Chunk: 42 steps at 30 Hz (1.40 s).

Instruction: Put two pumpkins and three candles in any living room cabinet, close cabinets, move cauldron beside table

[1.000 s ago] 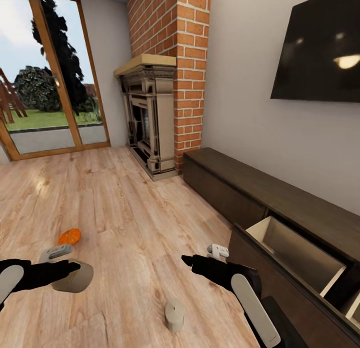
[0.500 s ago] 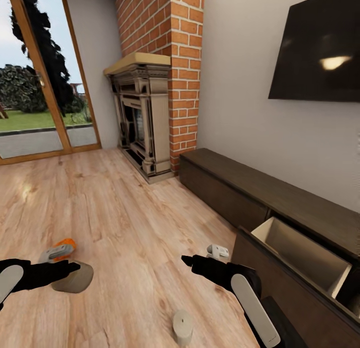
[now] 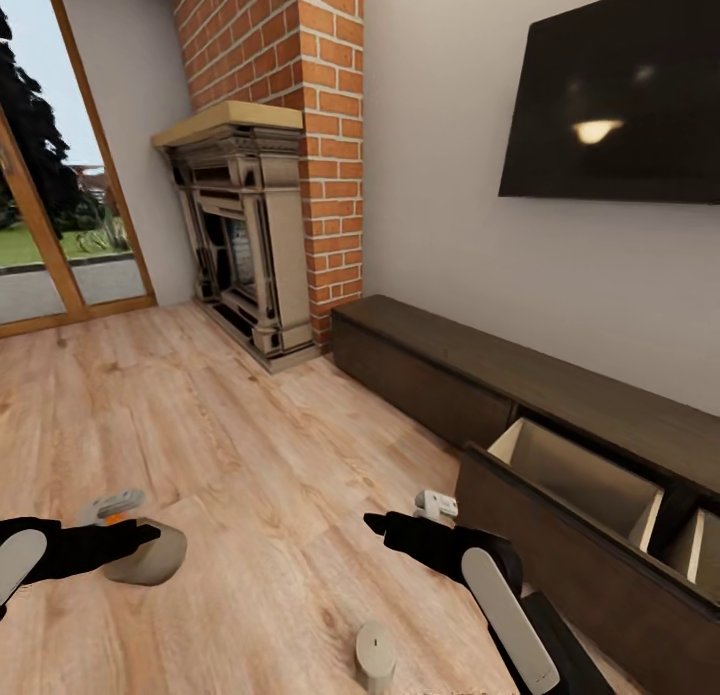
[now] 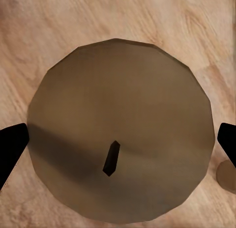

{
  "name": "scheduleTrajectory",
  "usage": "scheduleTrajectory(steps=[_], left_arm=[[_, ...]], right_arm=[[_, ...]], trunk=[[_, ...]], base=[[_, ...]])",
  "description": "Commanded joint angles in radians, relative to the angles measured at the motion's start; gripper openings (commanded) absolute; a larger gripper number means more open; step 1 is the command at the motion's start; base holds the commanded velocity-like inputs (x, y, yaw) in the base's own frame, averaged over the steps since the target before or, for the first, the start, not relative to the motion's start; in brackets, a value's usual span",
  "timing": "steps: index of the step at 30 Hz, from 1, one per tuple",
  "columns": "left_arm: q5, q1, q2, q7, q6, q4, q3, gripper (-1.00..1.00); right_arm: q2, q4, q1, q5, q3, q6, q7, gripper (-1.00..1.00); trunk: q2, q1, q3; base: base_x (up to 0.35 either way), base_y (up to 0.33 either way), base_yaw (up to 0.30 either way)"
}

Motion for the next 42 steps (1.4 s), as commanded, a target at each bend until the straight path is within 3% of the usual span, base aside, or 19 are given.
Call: scheduleTrajectory(steps=[1, 4, 10, 15, 27, 42], left_arm=[[0.010, 0.000, 0.001, 0.012, 0.000, -0.001, -0.001, -1.00], [0.010, 0.000, 0.001, 0.012, 0.000, -0.001, -0.001, -1.00], [0.010, 0.000, 0.001, 0.012, 0.000, -0.001, -0.001, -1.00], [0.010, 0.000, 0.001, 0.012, 0.000, -0.001, -0.001, -1.00], [0.009, 0.000, 0.001, 0.012, -0.001, -0.001, -0.001, -1.00], [0.009, 0.000, 0.001, 0.012, -0.001, -0.001, -0.002, -1.00]], right_arm=[[0.000, 0.005, -0.001, -0.010, 0.001, 0.001, -0.017, 1.00], [0.001, 0.026, -0.001, -0.010, 0.001, 0.001, -0.076, 1.00], [0.003, 0.044, -0.001, -0.010, 0.004, -0.004, -0.269, 1.00], [0.007, 0.061, -0.001, -0.010, 0.005, -0.006, -0.362, 1.00], [0.017, 0.113, -0.001, -0.011, 0.007, -0.004, -0.380, 1.00], [0.018, 0.135, -0.002, -0.013, 0.006, -0.004, -0.379, 1.00]], trunk=[[0.000, 0.000, -0.001], [0.000, 0.000, -0.001], [0.000, 0.000, -0.001], [0.000, 0.000, -0.001], [0.000, 0.000, -0.007], [0.000, 0.000, -0.028]], base=[[0.000, 0.190, -0.281], [0.000, 0.133, -0.281], [0.000, 0.026, -0.280], [0.000, 0.004, -0.257], [0.000, 0.144, -0.131], [0.000, 0.014, 0.047]])
